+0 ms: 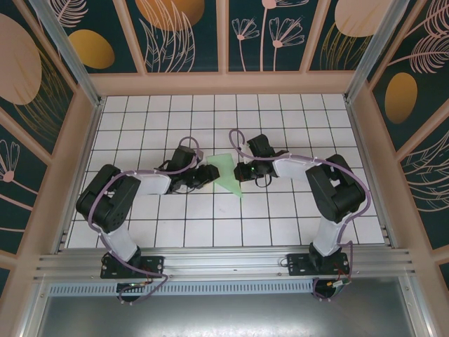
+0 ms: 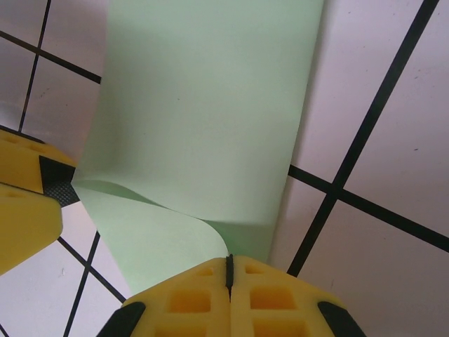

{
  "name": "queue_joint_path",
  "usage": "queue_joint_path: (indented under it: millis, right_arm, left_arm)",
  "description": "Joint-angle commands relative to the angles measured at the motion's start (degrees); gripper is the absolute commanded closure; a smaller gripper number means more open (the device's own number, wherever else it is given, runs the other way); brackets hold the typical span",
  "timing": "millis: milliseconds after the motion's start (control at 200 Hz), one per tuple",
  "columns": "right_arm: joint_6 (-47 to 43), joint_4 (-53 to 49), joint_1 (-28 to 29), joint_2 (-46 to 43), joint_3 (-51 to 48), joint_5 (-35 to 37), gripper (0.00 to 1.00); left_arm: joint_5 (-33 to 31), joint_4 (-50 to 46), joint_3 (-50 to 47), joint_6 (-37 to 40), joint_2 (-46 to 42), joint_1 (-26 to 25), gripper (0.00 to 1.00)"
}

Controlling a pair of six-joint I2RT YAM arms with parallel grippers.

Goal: Fold a paper plane with a square sheet of paper (fold left side to right side)
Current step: Fourth fold the wing at the center of the table.

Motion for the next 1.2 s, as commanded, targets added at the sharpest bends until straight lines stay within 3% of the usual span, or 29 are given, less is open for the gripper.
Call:
queue_joint_path:
  millis: [0,85,255,400,560,756,1191]
  right_arm:
    - [-0.33,0.29,-0.17,-2.10,-0.90,0.47,0.94]
    - [-0.37,0.10,-0.16,-3.08,-0.94,1.47,0.85]
    - [-1.01,-0.61,-0.10,-8.33,-2.28,8.54,0.51]
    - [-2.05,-1.50,0.26,-14.00,-4.20,13.81,0.39]
    - [-3.76,-1.36,6.03,-16.56,-6.14,18.39,0.38]
    - [-3.28,2.03,13.69,-13.18,-6.53,24.14,0.38]
    - [-2.58,4.36,16.17,-6.91,-7.35,26.53,0.42]
  left_arm:
    - [0.95,1.47,1.45,-0.35,0.79,-0.38,0.57]
    - [0.71,1.44,1.45,-0.49,0.13,-0.39,0.58]
    - [0.77,2.28,1.19,-1.56,-1.05,-0.37,0.59]
    - [1.94,3.88,1.63,-3.00,-1.41,-0.39,0.59]
    - [2.49,4.60,2.24,-4.05,-1.41,-0.48,0.63]
    - [2.52,5.04,2.33,-5.17,-1.33,-0.47,0.72]
    - [1.78,4.33,3.20,-5.88,-0.87,-0.46,0.75]
